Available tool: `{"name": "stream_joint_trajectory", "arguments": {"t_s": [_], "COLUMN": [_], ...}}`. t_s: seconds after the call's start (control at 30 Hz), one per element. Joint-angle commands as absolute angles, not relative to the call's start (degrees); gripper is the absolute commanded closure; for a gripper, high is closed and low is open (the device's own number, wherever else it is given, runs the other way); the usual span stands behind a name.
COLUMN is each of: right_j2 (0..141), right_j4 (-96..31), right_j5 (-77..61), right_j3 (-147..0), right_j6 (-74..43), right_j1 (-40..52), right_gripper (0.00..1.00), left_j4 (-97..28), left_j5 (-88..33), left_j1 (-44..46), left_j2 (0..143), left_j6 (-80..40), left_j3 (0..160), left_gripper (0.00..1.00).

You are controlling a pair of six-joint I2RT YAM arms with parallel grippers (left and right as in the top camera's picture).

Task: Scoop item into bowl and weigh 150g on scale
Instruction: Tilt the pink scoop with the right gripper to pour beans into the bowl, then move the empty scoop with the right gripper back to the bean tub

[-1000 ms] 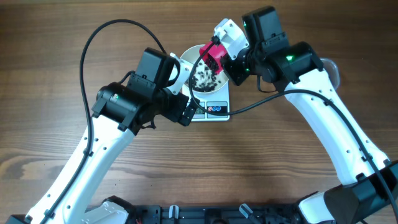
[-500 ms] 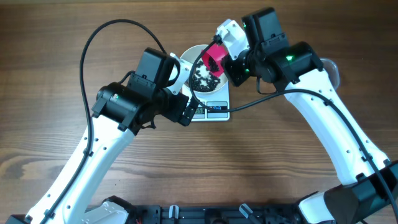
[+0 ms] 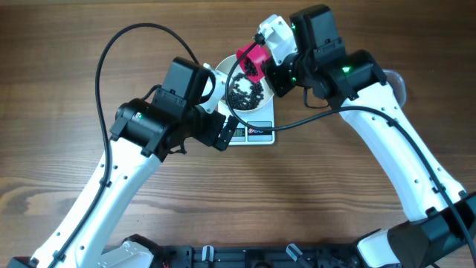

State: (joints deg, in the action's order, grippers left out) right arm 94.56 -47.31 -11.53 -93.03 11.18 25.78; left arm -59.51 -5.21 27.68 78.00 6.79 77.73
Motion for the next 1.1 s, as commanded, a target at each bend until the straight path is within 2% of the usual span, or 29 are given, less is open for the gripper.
{"name": "stream_joint_trajectory", "arguments": {"t_s": [0.0,0.5,1.07], "right_j2": [93.54,93.6,93.93], "right_j4": [-46.22,-47.09,-47.2], "right_j5": [-11.4,-10.33,-10.28], "right_j3": [-93.41,-93.34,-93.34], "right_j6": [12.08,32.86,34.54], "right_j1": [25.98,25.98,26.61], "right_gripper": [0.96,0.96,0.96], "left_j4": [-59.37,-59.37,-59.37], "left_j5": [-4.86,-4.86,-4.86], "left_j1": [27.51,27.51,27.51], "left_j2": [77.69,77.69,77.69], "left_j6": [6.66,6.63,6.63], "left_j3": [77.58,77.58,77.58], "left_gripper": [0.0,0.0,0.0]}}
